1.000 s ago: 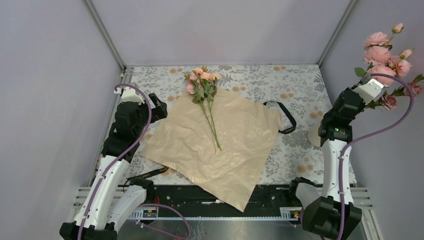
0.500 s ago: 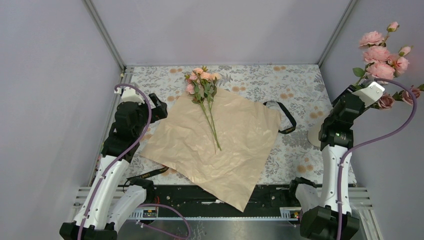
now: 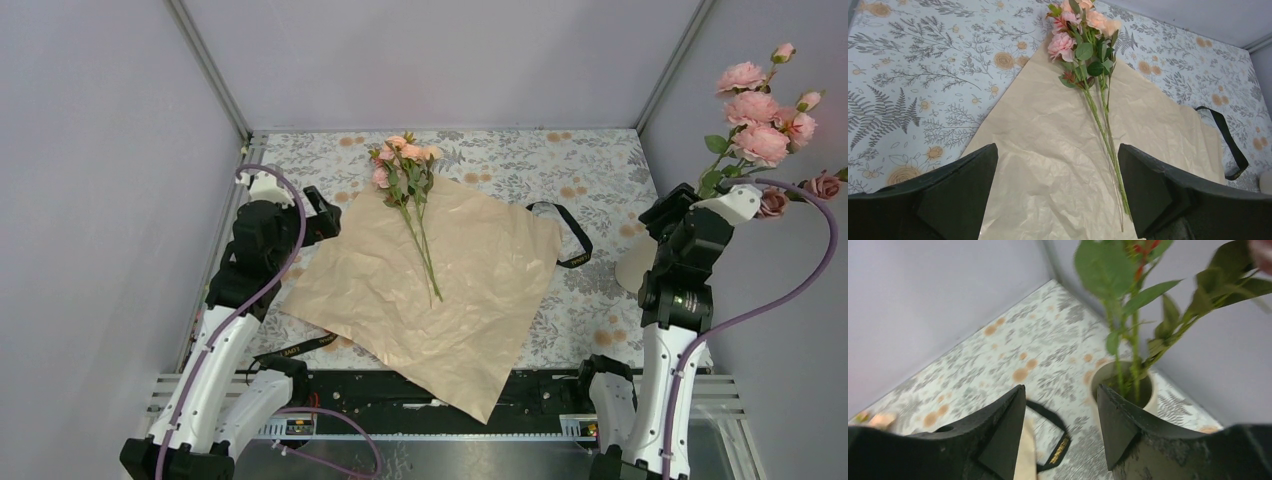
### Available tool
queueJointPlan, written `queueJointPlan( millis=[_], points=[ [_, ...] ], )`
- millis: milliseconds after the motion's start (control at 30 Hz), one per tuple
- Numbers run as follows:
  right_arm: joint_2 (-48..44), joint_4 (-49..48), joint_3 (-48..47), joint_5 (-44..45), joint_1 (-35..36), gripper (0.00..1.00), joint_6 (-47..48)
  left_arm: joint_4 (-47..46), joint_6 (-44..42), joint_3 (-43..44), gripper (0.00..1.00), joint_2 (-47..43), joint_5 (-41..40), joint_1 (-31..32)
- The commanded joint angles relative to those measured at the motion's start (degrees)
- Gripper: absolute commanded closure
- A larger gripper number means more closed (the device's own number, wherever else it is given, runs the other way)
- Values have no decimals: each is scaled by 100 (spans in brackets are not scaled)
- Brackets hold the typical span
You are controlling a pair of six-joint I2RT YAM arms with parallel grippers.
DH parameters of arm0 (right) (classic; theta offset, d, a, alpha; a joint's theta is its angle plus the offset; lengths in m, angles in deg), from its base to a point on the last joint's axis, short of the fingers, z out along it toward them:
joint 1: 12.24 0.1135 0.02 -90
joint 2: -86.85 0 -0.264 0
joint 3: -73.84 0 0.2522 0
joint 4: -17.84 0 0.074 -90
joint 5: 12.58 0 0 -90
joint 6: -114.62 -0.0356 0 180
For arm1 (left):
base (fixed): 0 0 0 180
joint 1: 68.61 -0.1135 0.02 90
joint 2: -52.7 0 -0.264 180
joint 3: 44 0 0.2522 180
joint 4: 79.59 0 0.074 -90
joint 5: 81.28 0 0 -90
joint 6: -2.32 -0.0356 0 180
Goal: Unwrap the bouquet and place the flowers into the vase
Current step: Insert the fake flower into the vase.
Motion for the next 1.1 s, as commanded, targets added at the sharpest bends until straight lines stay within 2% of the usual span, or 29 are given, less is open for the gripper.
queueJointPlan(
  millis=[0, 167, 300, 600, 833, 1067],
  points=[
    [-162, 831, -478, -1358, -18, 38, -422, -389, 17, -47, 2, 72, 331, -23],
    [-104, 1216, -566, -2639, 3, 38, -795, -595, 783, -175, 4, 343, 700, 17],
    [-36, 1240, -391, -3085, 152, 39, -918, -1111, 1470, -444, 5, 620, 582, 377],
    [102, 1254, -6, -2967, 1082, 44, -919, -1941, 2274, -528, 9, 1874, 107, 1403],
    [150, 1235, 22, -2945, 1308, 49, -962, -2541, 2713, -627, 24, 2892, -134, 1855],
    [191, 1214, 76, -2987, 1336, 53, -954, -2616, 2592, -301, 35, 3907, -297, 2274]
  ],
)
